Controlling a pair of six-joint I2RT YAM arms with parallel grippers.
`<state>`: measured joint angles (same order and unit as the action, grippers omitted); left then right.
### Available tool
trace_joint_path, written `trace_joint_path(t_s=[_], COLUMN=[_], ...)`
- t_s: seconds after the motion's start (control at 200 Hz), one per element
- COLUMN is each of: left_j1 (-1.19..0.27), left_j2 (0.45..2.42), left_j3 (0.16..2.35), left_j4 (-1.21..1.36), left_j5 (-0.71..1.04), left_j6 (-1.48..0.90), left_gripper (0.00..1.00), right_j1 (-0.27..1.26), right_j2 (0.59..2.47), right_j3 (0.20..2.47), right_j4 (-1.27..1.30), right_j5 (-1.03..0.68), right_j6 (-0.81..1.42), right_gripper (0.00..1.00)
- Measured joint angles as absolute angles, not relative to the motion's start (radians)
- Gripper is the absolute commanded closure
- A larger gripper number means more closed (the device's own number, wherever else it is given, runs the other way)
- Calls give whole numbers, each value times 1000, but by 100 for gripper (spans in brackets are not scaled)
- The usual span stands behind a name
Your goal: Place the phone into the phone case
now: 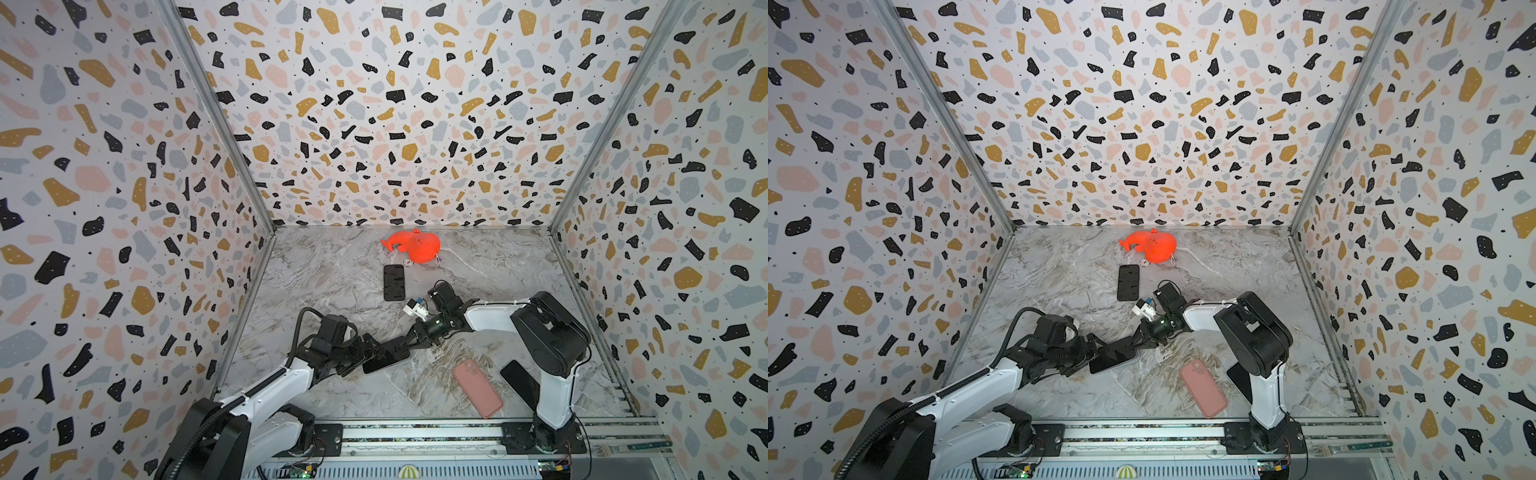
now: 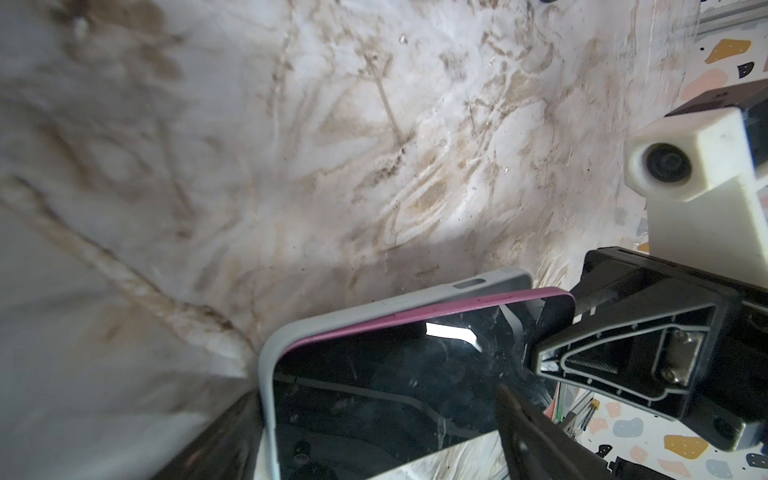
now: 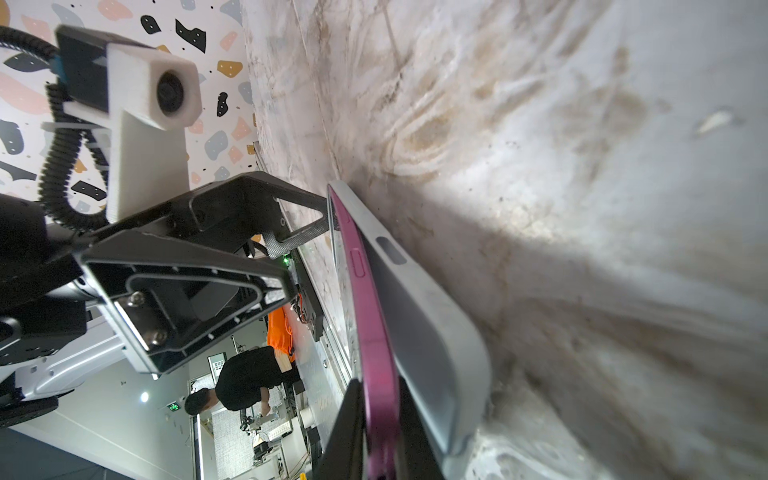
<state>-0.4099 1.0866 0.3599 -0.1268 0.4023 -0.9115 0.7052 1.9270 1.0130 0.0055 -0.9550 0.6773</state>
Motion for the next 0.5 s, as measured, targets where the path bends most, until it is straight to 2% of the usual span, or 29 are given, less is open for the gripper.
trace_joint_path(t_s=[0.501], left_j1=[-426], left_j2=[1090], left_j3=[360], left_j4=[-118], left_j5=[359], left_j6=[-939], left_gripper=[11], right_j1=[714], right_j2=[1933], right_j3=[1021], right_j4=[17], right_j5=[-942], right_j6=[702], right_gripper=[100])
